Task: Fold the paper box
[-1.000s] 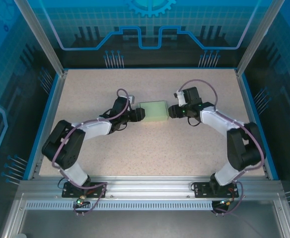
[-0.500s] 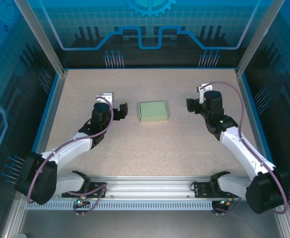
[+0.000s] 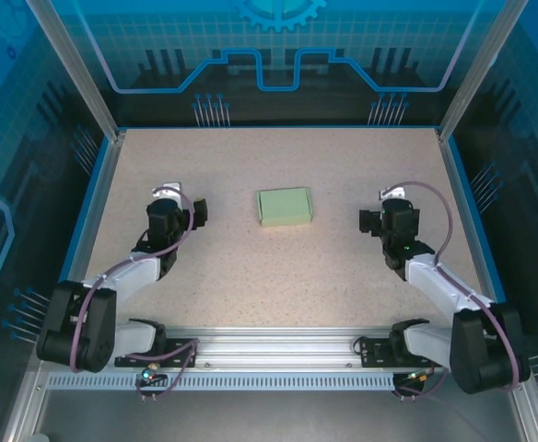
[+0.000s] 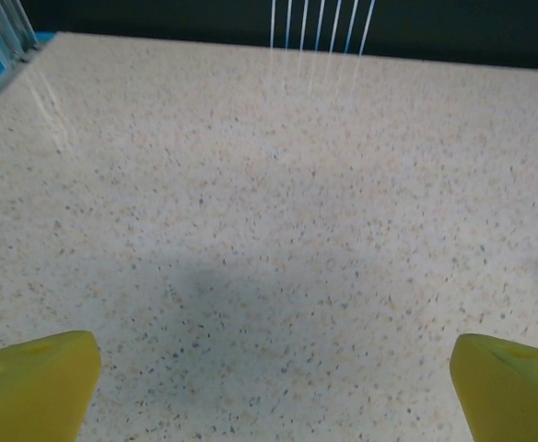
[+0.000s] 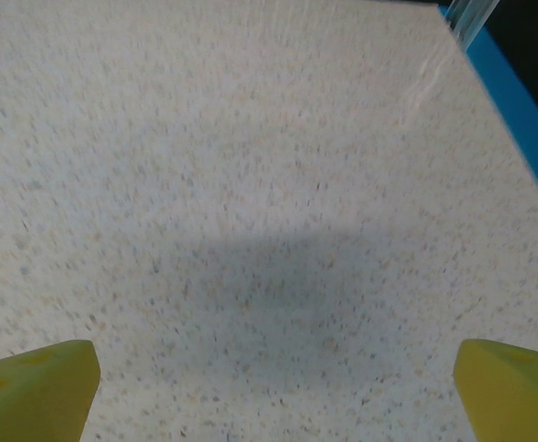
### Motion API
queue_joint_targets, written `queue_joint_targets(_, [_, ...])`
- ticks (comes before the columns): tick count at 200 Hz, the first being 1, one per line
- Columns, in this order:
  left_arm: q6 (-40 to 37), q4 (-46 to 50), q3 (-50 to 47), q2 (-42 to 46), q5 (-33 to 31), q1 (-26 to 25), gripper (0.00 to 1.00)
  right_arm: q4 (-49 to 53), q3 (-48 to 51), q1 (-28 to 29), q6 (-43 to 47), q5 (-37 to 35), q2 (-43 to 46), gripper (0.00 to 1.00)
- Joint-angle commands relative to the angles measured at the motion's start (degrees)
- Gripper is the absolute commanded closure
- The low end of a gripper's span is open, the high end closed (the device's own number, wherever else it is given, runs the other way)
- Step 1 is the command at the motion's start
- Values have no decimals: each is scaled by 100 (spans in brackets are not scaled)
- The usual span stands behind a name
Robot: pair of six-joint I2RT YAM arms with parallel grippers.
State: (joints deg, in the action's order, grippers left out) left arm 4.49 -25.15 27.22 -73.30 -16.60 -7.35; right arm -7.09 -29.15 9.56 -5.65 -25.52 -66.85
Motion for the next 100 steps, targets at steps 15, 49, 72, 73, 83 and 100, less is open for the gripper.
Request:
queue_joint_targets(15, [-449, -529, -25, 23, 632, 180, 1, -1289, 210, -92, 384, 89, -655, 0])
queue_joint_targets(49, [-498, -1784, -748, -84, 584, 379, 1, -1822, 303, -96, 620, 412, -774, 0])
queue_joint_targets(72, [-491, -2518, -796, -731, 901, 553, 1, -2401, 440, -226, 692, 669, -859, 0])
queue_joint_targets(73, [-492, -2560, -797, -761, 912, 556, 1, -2419, 443, -231, 690, 679, -866, 0])
queue_joint_targets(83, [-500, -2779, -775, -1047, 989, 577, 1, -2583, 449, -287, 702, 789, -930, 0])
queue_joint_targets(100, [-547, -3328, -777, -1607, 1141, 617, 1, -2580, 393, -400, 624, 1064, -989, 0])
